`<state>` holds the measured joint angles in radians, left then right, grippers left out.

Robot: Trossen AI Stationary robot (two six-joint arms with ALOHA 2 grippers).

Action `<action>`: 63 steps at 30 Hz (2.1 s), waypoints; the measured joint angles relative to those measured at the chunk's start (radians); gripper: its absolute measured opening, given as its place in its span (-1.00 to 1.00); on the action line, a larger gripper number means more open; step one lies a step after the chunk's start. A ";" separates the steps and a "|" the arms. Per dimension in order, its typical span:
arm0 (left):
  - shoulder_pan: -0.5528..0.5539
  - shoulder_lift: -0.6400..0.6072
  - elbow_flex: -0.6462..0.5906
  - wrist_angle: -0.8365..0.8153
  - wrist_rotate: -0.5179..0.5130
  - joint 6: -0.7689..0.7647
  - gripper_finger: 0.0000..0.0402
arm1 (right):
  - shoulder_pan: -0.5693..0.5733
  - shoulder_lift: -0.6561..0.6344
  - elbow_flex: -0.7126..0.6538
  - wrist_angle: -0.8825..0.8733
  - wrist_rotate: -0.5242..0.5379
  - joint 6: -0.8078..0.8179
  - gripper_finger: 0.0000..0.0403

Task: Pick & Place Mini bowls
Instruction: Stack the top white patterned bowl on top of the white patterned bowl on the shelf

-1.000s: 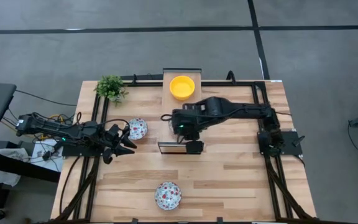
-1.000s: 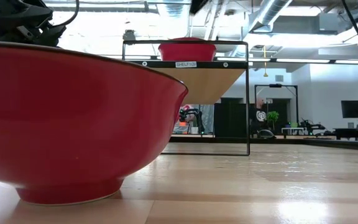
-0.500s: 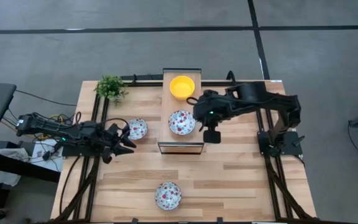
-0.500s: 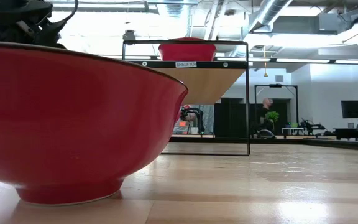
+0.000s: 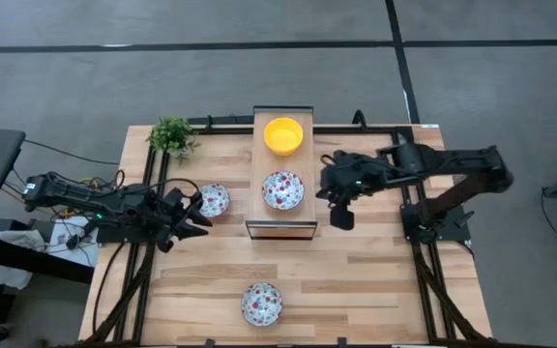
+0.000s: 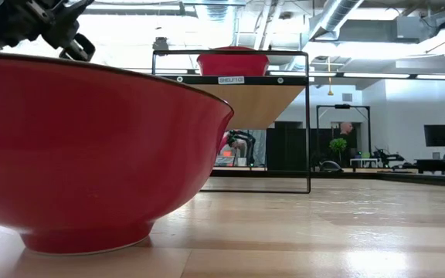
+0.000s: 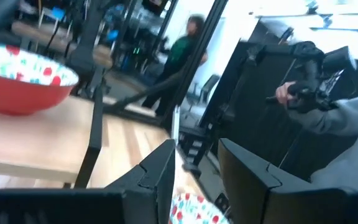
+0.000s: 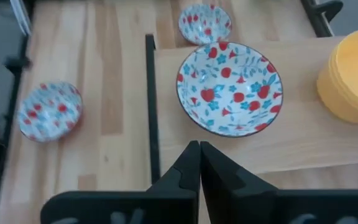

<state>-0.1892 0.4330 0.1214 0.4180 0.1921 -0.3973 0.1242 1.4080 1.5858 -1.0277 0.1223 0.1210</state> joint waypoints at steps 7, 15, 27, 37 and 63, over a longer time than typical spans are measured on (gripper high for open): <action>0.000 0.141 0.213 -0.385 0.000 -0.003 -0.40 | 0.000 -0.249 -0.354 0.304 -0.018 0.088 -0.99; 0.000 0.261 0.507 -0.859 0.000 0.001 -0.40 | 0.000 -0.485 -0.651 0.582 -0.019 0.089 -1.00; 0.000 0.431 0.748 -1.180 -0.016 -0.001 -0.40 | 0.000 -0.784 -0.966 0.820 -0.034 0.089 -1.00; 0.053 0.544 0.769 -1.230 -0.015 -0.001 -0.40 | 0.000 -1.016 -1.224 1.075 -0.107 0.090 -1.00; 0.267 0.775 0.769 -1.432 0.071 0.204 -0.40 | -0.002 -1.388 -1.492 0.996 0.110 0.272 -1.00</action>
<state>0.0775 1.2081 0.8903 -1.0142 0.2636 -0.1929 0.1219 0.0204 0.0940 -0.0316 0.2326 0.3927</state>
